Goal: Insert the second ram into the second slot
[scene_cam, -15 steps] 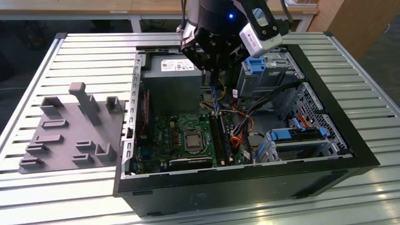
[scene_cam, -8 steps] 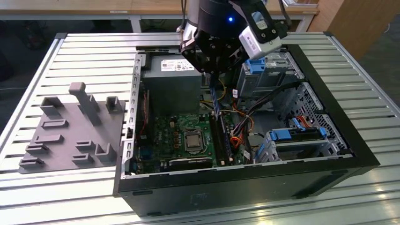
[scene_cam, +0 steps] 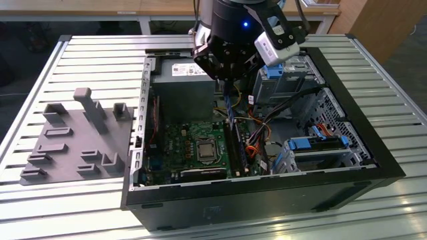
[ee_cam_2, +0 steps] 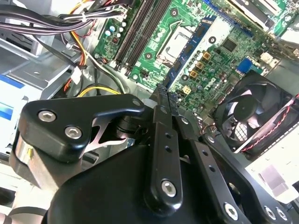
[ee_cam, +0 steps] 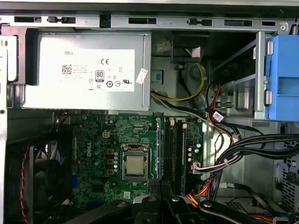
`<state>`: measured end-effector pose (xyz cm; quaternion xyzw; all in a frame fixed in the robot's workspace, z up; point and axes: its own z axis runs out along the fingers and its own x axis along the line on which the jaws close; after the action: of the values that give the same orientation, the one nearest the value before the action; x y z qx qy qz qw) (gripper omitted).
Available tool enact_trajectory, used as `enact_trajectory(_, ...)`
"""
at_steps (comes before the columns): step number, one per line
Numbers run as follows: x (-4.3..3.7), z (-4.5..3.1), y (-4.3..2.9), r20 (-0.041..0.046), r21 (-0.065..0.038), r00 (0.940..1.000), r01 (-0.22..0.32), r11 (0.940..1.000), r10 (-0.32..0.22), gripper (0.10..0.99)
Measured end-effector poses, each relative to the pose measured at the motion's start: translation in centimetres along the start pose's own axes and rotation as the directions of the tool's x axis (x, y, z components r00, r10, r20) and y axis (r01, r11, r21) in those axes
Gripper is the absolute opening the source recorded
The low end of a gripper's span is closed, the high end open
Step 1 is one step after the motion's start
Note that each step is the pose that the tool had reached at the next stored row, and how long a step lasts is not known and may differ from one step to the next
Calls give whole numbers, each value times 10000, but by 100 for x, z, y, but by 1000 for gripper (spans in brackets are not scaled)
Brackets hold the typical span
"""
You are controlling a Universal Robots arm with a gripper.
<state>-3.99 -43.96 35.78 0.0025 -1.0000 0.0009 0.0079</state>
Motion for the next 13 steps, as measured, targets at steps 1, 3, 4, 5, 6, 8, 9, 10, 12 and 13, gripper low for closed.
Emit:
enact_trajectory(1,0,5,0,1,0,10000,29,10000,-29,114)
enact_trajectory(3,0,12,0,0,3,9999,128,9999,-128,114)
enact_trajectory(4,0,15,0,0,4,9998,185,9998,-185,114)
enact_trajectory(5,0,19,-1,1,3,9997,240,9997,-240,114)
enact_trajectory(6,0,23,0,1,4,9995,307,9995,-307,114)
enact_trajectory(8,-1,35,-1,1,7,9987,502,9987,-502,114)
enact_trajectory(9,-1,42,-1,2,8,9981,615,9981,-615,114)
enact_trajectory(10,-1,50,-1,2,9,9977,683,9977,-683,114)
enact_trajectory(12,-1,63,0,1,10,9976,685,9976,-685,114)
enact_trajectory(13,-1,67,0,1,11,9977,684,9977,-684,114)
